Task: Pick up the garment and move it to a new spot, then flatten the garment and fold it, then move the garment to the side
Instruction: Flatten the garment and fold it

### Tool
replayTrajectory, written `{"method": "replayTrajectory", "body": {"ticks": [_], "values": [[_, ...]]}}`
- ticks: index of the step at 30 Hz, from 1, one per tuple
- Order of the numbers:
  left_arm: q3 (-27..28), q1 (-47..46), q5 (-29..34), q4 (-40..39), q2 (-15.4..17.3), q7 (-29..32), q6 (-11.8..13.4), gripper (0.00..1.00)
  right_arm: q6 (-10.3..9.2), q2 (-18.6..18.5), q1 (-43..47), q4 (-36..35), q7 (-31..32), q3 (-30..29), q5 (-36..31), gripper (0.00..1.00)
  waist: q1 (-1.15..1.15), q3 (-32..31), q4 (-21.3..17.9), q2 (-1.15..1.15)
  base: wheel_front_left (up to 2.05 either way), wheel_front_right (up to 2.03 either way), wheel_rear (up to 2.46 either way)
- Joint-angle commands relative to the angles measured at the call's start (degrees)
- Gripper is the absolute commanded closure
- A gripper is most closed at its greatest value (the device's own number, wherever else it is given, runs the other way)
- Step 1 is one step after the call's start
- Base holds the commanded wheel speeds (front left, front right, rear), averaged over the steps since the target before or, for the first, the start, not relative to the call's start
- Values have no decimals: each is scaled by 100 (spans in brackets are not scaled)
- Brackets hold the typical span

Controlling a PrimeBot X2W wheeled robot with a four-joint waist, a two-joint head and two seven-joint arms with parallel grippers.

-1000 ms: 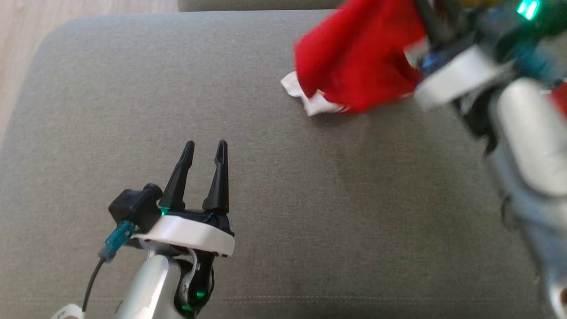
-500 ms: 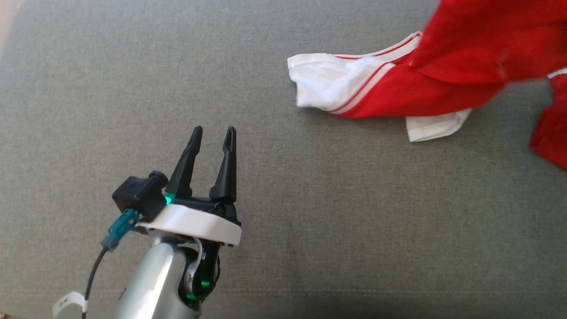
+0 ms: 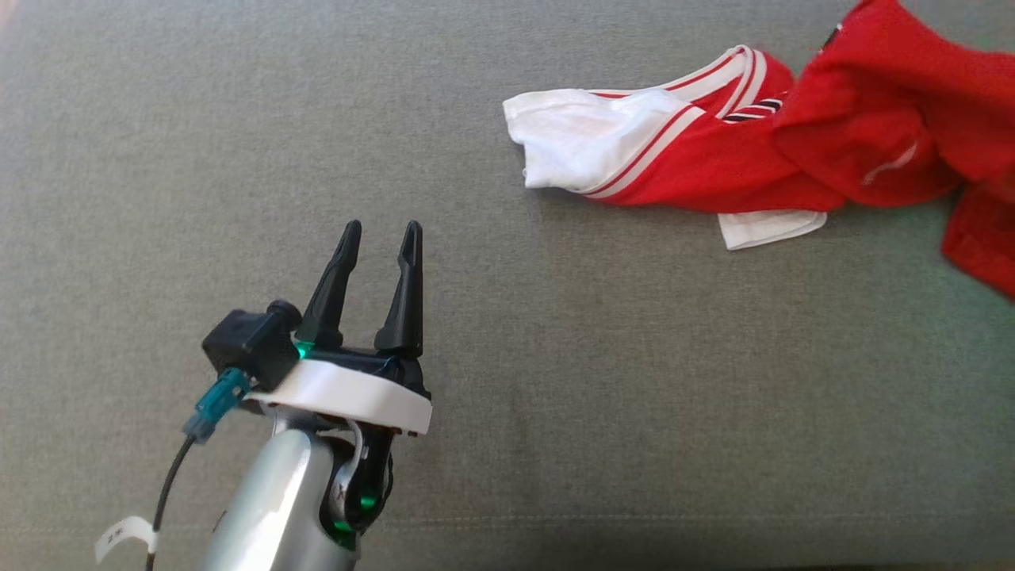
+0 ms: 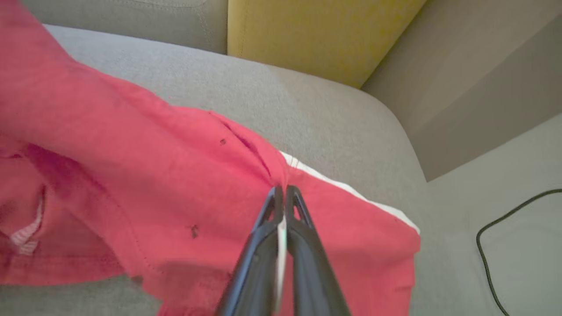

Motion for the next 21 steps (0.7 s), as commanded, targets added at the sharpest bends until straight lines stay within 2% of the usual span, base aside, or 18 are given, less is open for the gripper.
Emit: {"method": "replayTrajectory", "body": {"ticks": [1, 2, 8, 12, 19, 21], "values": [[213, -209, 86, -156, 43, -29, 11, 0, -4, -67, 206, 60, -18, -112, -88, 52, 0, -34, -64, 0, 0, 0, 0], [222, -204, 98, -147, 43, -29, 4, 0, -4, -67, 214, 188, -43, -199, -169, 0, 0, -47, -89, 0, 0, 0, 0], [256, -190, 127, -104, 43, -29, -20, 0, -4, 147, 136, 705, -445, -831, -949, 0, 0, -180, -233, 0, 0, 0, 0], [266, -172, 125, -97, 43, -29, -19, 0, -4, 432, 129, 659, -745, -1079, -1278, 0, 0, -255, -293, 0, 0, 0, 0], [342, -68, 117, -107, 43, -29, 0, 0, -4, 1378, 483, -310, -1771, -1447, -1557, 0, 0, -467, -434, 0, 0, 0, 0], [371, -37, 117, -127, 43, -29, 3, 0, -4, 1690, 765, -711, -2009, -1377, -1529, 0, 0, -515, -467, 0, 0, 0, 0]]}}
